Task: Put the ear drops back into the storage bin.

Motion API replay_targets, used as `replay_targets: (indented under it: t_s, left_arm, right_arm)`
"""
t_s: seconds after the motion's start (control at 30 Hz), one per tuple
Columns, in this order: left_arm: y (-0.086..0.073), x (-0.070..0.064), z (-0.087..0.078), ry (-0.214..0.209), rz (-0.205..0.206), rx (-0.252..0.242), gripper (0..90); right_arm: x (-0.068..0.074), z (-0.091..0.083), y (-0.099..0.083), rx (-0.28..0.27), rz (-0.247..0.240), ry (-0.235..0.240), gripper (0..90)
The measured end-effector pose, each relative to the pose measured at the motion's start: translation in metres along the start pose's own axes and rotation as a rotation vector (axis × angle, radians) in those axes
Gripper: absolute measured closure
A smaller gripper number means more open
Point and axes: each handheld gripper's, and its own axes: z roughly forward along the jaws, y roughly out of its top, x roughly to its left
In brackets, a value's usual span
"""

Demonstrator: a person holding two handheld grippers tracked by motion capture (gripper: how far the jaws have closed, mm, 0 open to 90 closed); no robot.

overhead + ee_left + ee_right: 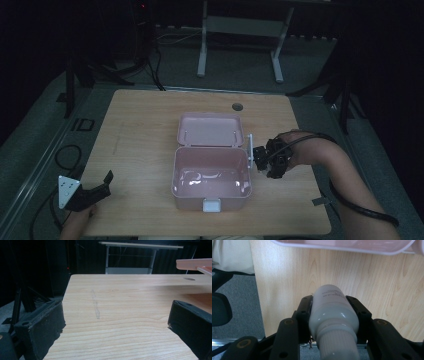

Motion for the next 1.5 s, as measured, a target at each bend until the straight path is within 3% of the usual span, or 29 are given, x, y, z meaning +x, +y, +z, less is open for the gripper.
replay_targets:
  t_s: [0.33, 1.17, 1.5]
  left_arm:
    - [0.0, 0.0, 0.0, -0.001, 0.0, 0.0, 0.9]
    - [0.0, 0.0, 0.0, -0.001, -0.003, 0.001, 1.0]
    - [0.0, 0.001, 0.0, -0.002, -0.003, 0.002, 1.0]
  right_arm:
    - [-0.004, -0.006, 0.022, -0.019, -0.031, -0.008, 59.3]
    - [-0.007, -0.002, 0.07, -0.027, -0.098, -0.014, 59.3]
    - [-0.009, 0.006, 0.078, -0.036, -0.099, -0.01, 59.3]
